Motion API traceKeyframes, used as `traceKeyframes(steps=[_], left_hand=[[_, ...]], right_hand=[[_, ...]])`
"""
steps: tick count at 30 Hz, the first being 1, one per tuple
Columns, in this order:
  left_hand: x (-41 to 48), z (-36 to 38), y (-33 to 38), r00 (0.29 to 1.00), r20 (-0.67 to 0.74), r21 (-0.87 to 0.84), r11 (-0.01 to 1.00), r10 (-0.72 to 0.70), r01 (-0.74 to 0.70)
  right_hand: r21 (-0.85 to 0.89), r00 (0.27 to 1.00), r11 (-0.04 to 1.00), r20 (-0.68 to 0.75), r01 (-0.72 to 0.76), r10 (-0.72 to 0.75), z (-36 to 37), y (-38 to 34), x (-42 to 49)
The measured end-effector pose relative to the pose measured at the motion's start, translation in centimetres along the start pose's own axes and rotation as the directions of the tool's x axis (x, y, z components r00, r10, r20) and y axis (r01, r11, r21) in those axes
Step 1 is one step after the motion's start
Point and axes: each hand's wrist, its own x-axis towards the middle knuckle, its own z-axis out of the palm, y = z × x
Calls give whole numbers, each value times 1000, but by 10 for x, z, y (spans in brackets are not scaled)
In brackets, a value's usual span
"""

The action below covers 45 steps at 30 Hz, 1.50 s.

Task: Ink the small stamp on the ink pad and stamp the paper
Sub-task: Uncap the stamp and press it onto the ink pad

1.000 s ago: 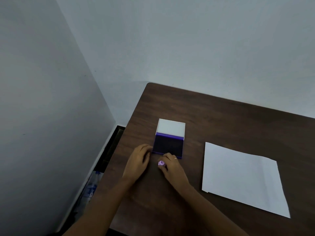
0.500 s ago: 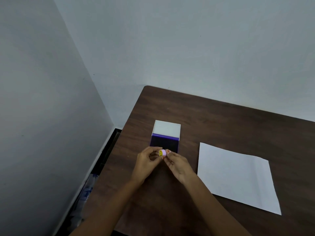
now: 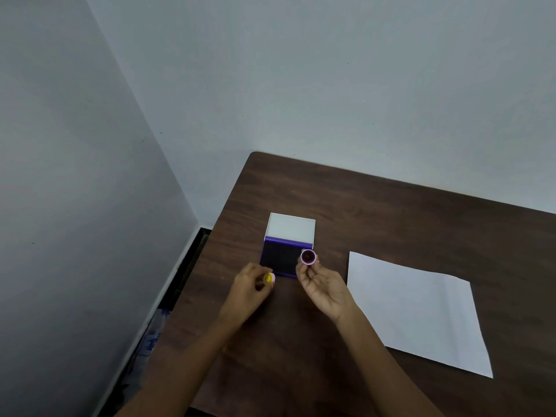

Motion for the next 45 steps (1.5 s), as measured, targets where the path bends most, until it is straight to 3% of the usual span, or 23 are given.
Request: traceKeyframes(steps=[5, 9, 11, 13, 14, 16, 18, 22, 25, 33, 45], left_hand=[[-6, 10, -6, 983, 179, 215, 974, 31, -70], [-5, 17, -10, 972, 232, 304, 945, 49, -120], [-4, 17, -13, 968, 249, 294, 949, 41, -116], [-3, 15, -16, 970, 237, 258, 960, 44, -107], [-2, 12, -17, 978, 202, 239, 965, 58, -107], [3, 8, -21, 992, 89, 214, 970, 94, -112], [12, 4, -24, 993, -11, 197, 974, 116, -111], [31, 5, -29, 993, -24, 159, 981, 115, -110], [43, 10, -36, 990, 36, 206, 968, 140, -144], [49, 18, -55, 982, 116, 376, 908, 150, -183], [47, 20, -58, 977, 120, 411, 887, 177, -211]], right_hand=[[19, 1000, 1000, 8, -9, 9, 1, 0, 1], [-47, 999, 998, 0, 33, -33, 2, -1, 4], [-144, 996, 986, 4, 84, -84, 1, -4, 8], [-366, 982, 913, 9, 180, -190, 2, -6, 14], [-565, 958, 789, 10, 241, -285, 2, -6, 17], [-871, 876, 390, 88, 298, -474, 4, -4, 22], [-941, 806, 96, 223, 325, -548, 10, 1, 30], [-906, 723, -279, 422, 317, -547, 26, 16, 50], [-848, 716, -431, 506, 309, -482, 31, 25, 61], [-752, 757, -588, 561, 297, -335, 30, 34, 73], [-783, 780, -567, 514, 256, -357, 28, 39, 75]])
